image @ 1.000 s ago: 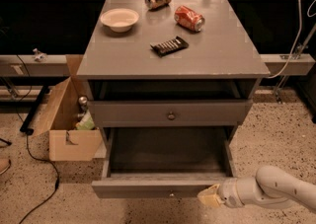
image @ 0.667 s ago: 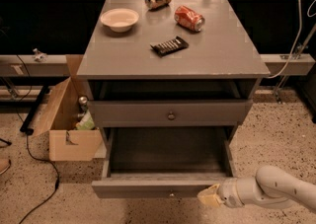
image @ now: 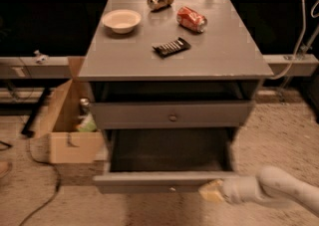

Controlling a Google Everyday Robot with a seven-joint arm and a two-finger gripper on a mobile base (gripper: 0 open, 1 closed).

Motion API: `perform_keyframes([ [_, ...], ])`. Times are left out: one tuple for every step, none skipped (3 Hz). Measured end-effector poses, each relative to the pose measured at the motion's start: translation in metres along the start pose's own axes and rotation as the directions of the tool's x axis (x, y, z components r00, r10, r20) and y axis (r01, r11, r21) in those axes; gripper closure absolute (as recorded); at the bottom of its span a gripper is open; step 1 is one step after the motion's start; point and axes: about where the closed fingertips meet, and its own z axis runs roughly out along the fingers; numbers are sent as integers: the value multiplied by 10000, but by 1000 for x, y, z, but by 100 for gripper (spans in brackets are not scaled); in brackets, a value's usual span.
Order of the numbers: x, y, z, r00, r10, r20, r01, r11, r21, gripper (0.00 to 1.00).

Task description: Close middle drawer

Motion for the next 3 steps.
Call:
perform_keyframes([
  [-1,-3,1,9999,-101,67,100,9999,113,100],
  [-13,-40,9,9914,-1124,665,1035,9867,1250,100],
  [-17,-46,9,9868,-1446,725,1320,9789,1560,100],
])
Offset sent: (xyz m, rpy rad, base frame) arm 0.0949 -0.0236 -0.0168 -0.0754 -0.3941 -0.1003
